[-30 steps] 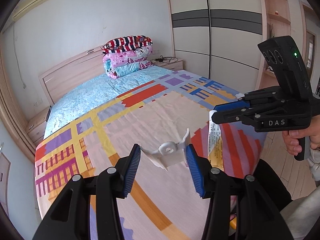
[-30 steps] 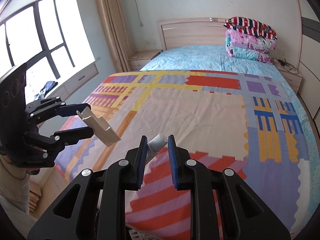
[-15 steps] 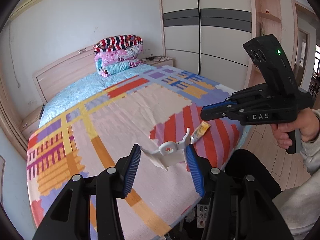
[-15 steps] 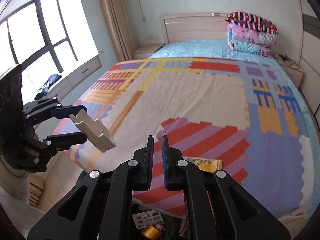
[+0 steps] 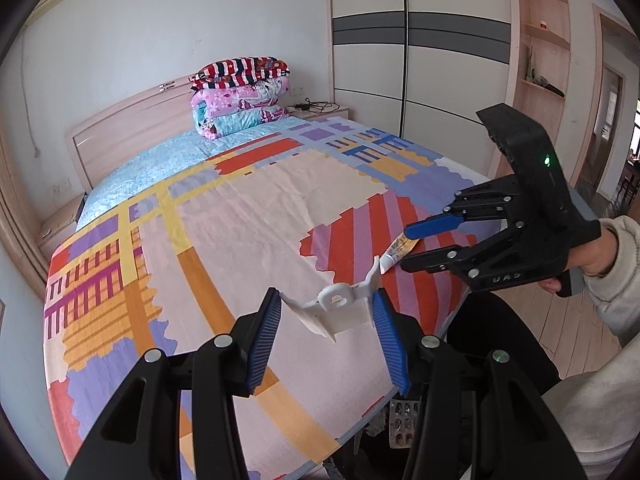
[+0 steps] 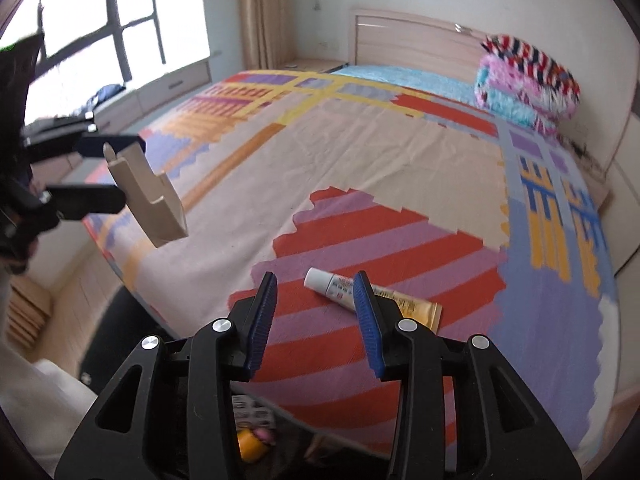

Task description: Collect trash

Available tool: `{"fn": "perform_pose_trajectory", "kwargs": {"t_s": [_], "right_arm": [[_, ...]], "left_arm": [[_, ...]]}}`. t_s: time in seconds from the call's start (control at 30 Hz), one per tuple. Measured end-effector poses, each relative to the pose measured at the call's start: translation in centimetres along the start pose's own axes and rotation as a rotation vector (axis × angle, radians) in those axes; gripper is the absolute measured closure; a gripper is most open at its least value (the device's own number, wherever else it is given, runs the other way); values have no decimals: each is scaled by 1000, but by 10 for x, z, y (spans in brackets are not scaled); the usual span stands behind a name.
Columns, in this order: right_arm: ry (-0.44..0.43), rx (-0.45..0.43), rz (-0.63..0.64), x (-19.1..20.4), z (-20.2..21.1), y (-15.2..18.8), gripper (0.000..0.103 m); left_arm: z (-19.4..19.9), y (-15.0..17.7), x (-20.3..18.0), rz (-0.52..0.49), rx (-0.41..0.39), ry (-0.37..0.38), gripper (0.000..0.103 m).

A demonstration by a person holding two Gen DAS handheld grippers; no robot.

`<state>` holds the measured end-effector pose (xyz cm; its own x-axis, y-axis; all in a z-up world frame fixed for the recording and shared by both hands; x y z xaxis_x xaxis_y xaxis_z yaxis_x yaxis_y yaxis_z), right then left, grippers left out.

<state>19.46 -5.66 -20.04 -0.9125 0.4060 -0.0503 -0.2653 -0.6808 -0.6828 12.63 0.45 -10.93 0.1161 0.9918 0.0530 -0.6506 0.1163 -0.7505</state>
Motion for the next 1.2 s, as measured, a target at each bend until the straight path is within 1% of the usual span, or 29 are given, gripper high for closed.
{"fn": "perform_pose_trajectory", "kwargs": {"t_s": [0.13,0.17,0.3,0.37,0.4,0.47,0.57,0.77,0.97,1.07,1.13,1.2], "right_arm": [[51,25,122,5,-10,-2,64],[50,35,143,6,-12,-2,64],[60,81,179,4,-23,3,64],[61,92,182,2,-26,6,64],[60,100,180,0,-27,8,68],[37,98,166,0,-27,8,71],[32,95,177,1,-26,8,75],[5,85,152,3,-21,3,80],[-10,54,134,5,-14,-10,82],[-32,30,112,7,-7,-20,83],[-40,9,102,7,1,-27,88],[-53,-15,94,10,8,-34,89]], "left_arm": [[0,0,1,-1,-1,1,57],[0,0,1,0,-2,0,57],[1,-1,3,1,-5,-1,57],[1,0,3,1,-5,-1,57],[1,-1,3,1,-5,0,57],[1,-1,3,1,-4,-1,57],[1,-1,4,4,-4,-1,57],[3,-2,1,-1,-8,4,57],[4,-4,2,-1,-11,0,57],[5,-5,1,-3,-14,0,57],[7,-6,-1,-5,-18,1,57],[9,-7,-1,-6,-23,0,57]]}}
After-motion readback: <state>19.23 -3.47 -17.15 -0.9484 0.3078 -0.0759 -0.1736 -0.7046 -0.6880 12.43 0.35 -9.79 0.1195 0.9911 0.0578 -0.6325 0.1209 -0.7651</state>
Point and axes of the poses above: each gripper's, at about its wrist camera, not at the fingertips, and z roughly against the way its jaws point, x to its left, y to its underside, the point moved 10 cm from there along -z, roughly the way its jaws point
